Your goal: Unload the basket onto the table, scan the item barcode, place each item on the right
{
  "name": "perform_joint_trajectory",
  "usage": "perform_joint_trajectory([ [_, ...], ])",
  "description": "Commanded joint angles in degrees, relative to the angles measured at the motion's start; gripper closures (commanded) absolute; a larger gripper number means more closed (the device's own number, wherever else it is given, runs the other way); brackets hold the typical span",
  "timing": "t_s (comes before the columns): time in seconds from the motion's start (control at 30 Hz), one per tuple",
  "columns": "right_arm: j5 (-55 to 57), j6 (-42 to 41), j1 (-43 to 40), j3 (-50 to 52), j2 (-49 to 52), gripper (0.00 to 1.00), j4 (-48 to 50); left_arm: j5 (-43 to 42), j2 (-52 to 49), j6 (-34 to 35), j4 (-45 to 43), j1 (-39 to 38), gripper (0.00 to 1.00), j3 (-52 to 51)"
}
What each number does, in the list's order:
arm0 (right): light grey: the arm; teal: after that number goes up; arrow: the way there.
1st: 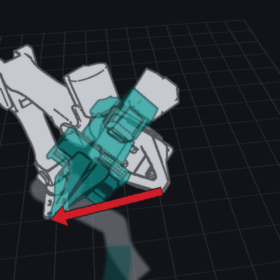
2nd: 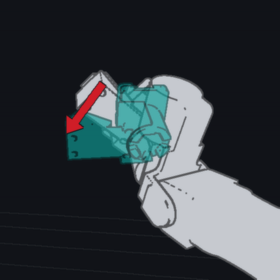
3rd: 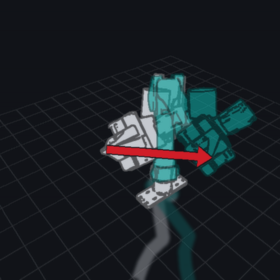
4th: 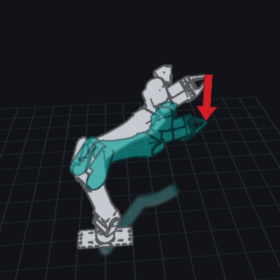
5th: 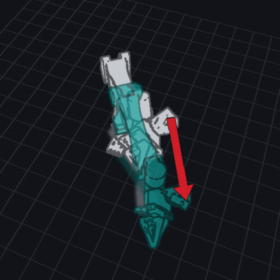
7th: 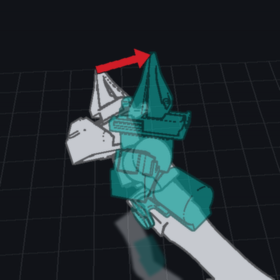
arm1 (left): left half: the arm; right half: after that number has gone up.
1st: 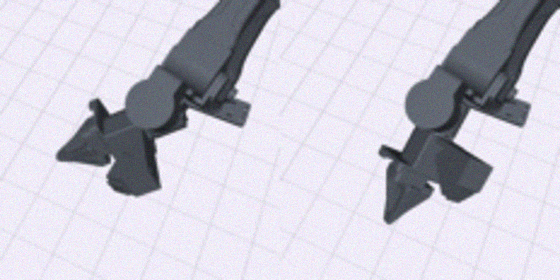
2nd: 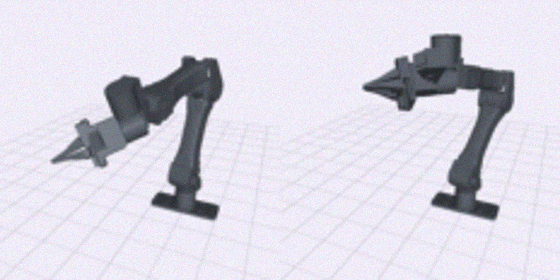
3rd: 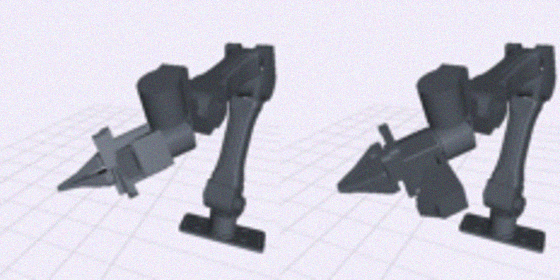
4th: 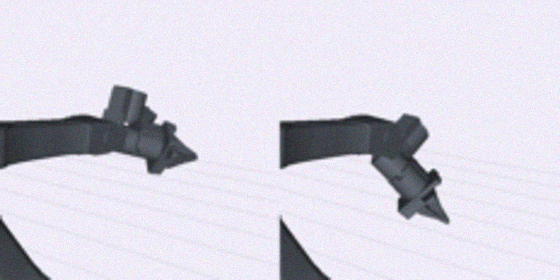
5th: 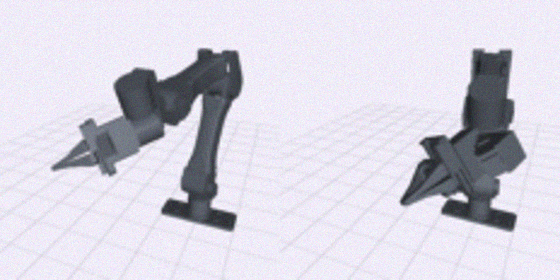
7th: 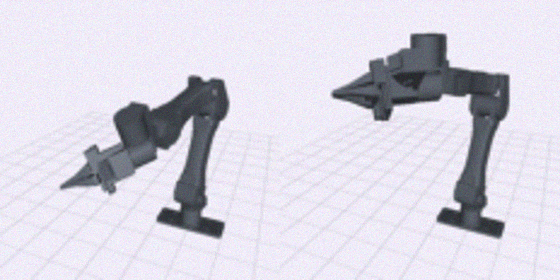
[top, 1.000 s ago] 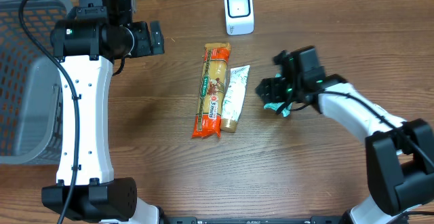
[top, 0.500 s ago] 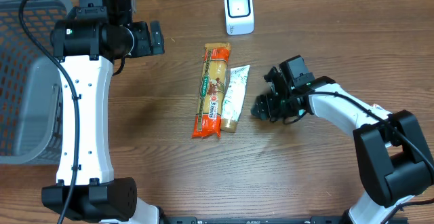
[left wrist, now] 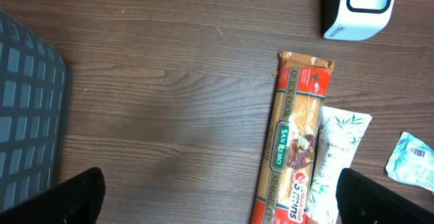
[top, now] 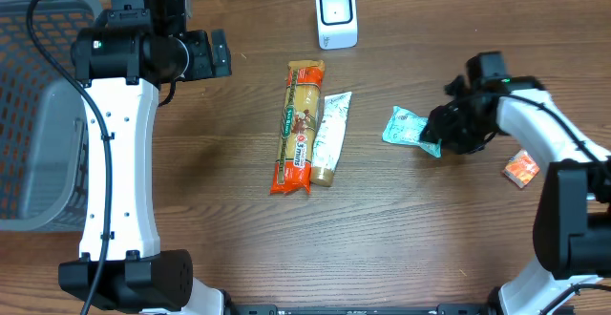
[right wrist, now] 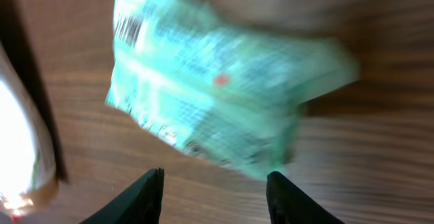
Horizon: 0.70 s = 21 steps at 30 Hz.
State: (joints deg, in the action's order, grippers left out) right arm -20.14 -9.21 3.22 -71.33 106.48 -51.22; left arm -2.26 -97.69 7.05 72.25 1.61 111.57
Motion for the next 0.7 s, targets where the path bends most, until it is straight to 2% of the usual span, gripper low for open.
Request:
perform_joint_trajectory([
  [0.0,-1.18,0.15,-2.12,-2.51,0.15,0.47,-0.33,0.35,-0.17,-0.87,-0.07,0.24,0.00,0.02],
  [0.1,-0.85,2.58,-3.54,-2.62,0.17,0.34,1.36,0.35,-0.17,-0.85,-0.09,0.24,0.00,0.02],
  [0.17,-0.50,3.41,-4.13,-2.05,0.17,0.32,3.52,0.35,-0.17,-0.85,-0.09,0.24,0.00,0.02],
  [0.4,-1.77,2.75,-4.31,0.22,0.28,0.32,4.90,0.35,-0.17,-0.85,-0.09,0.24,0.00,0.02],
  [0.67,-4.00,-2.84,-4.52,8.66,0.28,0.37,15.67,0.35,-0.17,-0.85,-0.09,0.24,0.00,0.02],
])
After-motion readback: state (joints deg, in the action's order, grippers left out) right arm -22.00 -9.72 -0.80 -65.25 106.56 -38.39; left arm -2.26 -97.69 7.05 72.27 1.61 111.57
